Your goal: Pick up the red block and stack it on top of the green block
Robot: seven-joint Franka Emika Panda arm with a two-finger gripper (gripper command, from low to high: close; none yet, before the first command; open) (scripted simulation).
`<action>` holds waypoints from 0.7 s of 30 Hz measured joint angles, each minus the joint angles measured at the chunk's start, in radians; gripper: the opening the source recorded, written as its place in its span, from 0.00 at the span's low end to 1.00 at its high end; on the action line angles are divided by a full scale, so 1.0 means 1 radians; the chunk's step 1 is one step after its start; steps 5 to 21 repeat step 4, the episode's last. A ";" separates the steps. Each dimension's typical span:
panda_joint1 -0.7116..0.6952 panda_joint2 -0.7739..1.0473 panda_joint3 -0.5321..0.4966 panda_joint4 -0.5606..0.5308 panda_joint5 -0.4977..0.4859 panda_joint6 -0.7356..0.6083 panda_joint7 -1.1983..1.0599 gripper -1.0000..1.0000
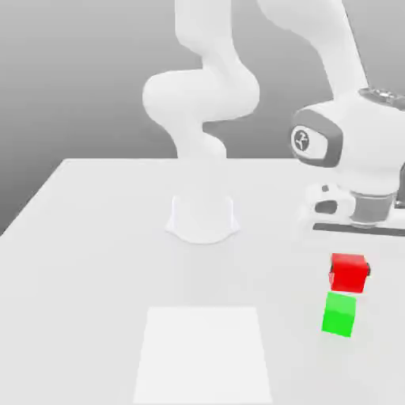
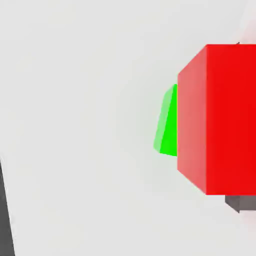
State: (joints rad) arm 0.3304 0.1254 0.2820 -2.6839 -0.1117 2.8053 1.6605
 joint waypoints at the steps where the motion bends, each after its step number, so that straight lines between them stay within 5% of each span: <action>1: 0.009 0.029 -0.014 0.001 -0.025 0.025 0.019 1.00; 21: 0.009 0.029 -0.014 0.001 -0.025 0.025 0.019 1.00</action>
